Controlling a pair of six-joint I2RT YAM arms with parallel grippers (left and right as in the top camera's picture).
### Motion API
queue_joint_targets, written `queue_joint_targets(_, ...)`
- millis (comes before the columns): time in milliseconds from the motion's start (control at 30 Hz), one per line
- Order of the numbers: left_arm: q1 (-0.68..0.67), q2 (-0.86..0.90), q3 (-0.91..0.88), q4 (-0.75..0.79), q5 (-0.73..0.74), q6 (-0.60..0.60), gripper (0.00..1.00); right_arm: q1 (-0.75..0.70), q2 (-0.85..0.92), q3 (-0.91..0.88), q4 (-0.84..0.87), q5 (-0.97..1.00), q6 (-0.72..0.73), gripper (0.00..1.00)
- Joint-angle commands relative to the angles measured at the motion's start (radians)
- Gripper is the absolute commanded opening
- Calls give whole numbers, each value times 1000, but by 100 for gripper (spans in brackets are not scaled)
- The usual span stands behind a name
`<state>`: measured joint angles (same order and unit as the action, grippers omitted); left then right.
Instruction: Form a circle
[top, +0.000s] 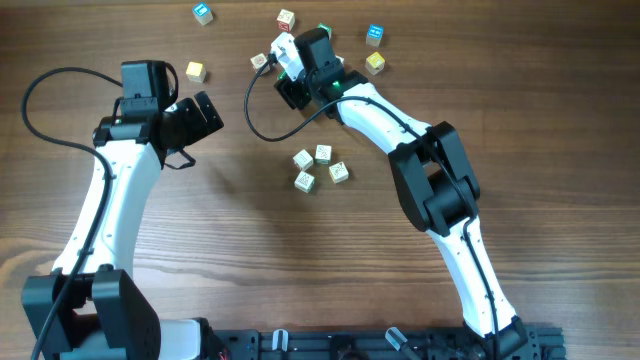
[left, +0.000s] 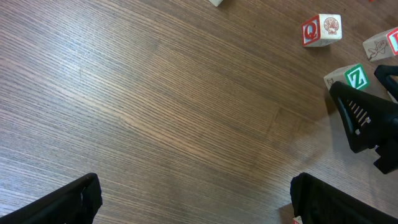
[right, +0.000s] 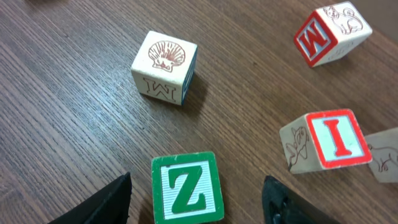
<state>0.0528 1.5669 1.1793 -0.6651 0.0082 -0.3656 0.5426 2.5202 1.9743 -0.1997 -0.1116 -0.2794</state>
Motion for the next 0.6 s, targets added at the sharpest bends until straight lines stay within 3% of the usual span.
queue_joint_targets(0,1,-3,8,3,2,-13,100,-1,22,0,16,-16,0,55)
queue_joint_targets(233,1,-3,8,3,1,-13,100,-1,22,0,2,-24,158,39)
queue_joint_targets(300,1,-3,8,3,1,-13,100,-1,22,0,-11,-45,177,39)
queue_joint_targets(333,1,-3,8,3,2,-13,100,-1,22,0,-15,-56,178,42)
queue_joint_targets(400,1,-3,8,3,2,-13,100,-1,22,0,-19,-58,177,58)
queue_joint_targets(467,1,-3,8,3,1,-13,100,-3,22,0,-17,-49,174,60)
queue_joint_targets(567,1,-3,8,3,1,-13,100,-3,22,0,5,-39,175,38)
